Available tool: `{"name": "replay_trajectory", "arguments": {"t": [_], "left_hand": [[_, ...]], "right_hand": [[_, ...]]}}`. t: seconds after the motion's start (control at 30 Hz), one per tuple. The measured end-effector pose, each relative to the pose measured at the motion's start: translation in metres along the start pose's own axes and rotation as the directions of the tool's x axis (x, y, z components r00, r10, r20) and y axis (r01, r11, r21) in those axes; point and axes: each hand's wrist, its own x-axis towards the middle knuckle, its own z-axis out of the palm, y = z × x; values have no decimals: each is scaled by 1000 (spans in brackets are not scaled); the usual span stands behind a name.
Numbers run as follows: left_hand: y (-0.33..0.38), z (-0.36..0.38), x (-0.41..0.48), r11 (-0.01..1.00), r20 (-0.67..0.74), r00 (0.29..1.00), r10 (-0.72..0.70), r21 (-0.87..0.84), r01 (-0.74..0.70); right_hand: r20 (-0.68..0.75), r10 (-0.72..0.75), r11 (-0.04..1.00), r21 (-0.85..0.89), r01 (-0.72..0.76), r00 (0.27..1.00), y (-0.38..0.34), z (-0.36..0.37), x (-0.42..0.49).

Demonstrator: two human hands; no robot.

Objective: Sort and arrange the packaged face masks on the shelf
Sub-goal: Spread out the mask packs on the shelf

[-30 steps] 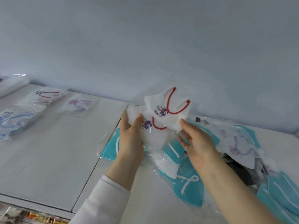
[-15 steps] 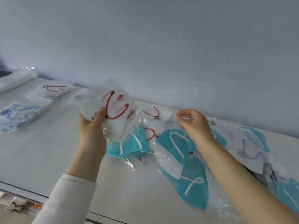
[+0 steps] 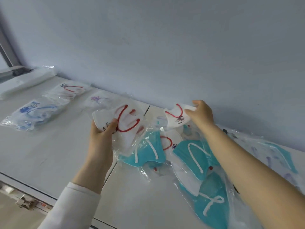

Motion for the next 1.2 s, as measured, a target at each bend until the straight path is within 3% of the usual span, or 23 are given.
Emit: {"name": "replay_trajectory", "arguments": {"t": [0.07,0.1,0.17,0.23,0.3,0.4,0.57,0.73,0.83,0.87,0.93,1.0,1.1,1.2], "left_hand": [[0,3,1,1000,-16,1000,-7,-9,7],[0,8,1,1000,-27,1000,-10,-11,10],[-3,20,-2,1000,-49,999,-23,-18,22],[-9,37,-9,999,-51,999,-18,-36,16],[-17,56,-19,998,-20,1000,-20,-60,19],[-25,77,-35,993,49,996,-74,-92,78],[-29,92,-51,971,158,979,-127,-180,155],[-29,91,-61,984,243,965,-102,-118,134],[-19,72,-45,994,163,986,-19,-99,35],[-11,62,-35,995,119,993,14,-104,-2],[6,39,-16,990,38,996,77,-119,-72],[19,18,-5,983,-13,992,128,-134,-129],[27,3,-5,979,-49,988,146,-133,-152],[25,-4,-11,983,-72,989,130,-121,-139]], "right_hand": [[-46,101,957,279,-84,994,-3,-21,2],[-24,170,873,467,-139,985,-5,-34,-1],[128,275,556,787,-266,953,-13,-56,-18],[285,282,256,898,-358,916,-19,-69,-45],[391,247,110,898,-426,887,-24,-67,-73],[438,325,170,845,-508,838,-27,-49,-106],[325,437,415,755,-508,839,-18,-39,-129],[307,342,554,698,-454,888,-25,-21,-147],[346,201,618,681,-393,916,-28,-25,-140],[299,148,674,667,-318,943,-25,-29,-132],[160,35,875,472,-108,986,-14,-38,-110],[195,-100,988,137,74,976,-5,-39,-91],[426,-117,920,-293,260,897,-7,-23,-81],[468,-112,855,-404,325,877,-17,-5,-78]]}}
